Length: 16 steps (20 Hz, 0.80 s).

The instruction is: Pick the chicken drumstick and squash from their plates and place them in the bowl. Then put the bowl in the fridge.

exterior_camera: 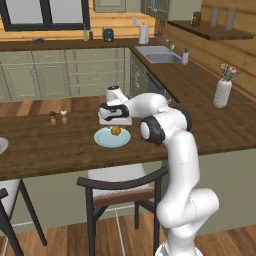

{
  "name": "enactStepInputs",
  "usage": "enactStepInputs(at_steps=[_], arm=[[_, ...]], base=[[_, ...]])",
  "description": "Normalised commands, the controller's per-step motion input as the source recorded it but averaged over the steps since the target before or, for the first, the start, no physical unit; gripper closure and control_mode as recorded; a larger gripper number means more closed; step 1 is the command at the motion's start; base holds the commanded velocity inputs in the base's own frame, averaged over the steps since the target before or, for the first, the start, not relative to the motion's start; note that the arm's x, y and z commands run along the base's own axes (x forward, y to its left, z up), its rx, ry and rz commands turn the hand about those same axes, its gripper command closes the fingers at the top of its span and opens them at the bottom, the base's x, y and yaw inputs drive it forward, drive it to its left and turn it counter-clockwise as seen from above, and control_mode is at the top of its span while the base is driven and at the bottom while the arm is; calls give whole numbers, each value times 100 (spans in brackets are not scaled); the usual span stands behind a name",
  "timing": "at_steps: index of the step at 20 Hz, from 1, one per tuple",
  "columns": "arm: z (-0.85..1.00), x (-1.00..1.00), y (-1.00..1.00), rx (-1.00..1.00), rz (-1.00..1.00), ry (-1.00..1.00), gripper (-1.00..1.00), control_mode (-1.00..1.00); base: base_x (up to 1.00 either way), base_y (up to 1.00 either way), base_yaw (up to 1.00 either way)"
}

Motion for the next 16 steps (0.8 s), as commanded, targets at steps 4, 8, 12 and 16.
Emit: enactStepInputs(at_steps=[4,8,12,16], arm=[[-25,1,0,0,0,0,-100,-100],[-17,5,0,0,0,0,-100,-100],[-5,11,0,0,0,0,-100,-100],[0,19,0,0,0,0,-100,-100]], base=[[0,0,0],[0,0,0],[0,0,0],[0,0,0]])
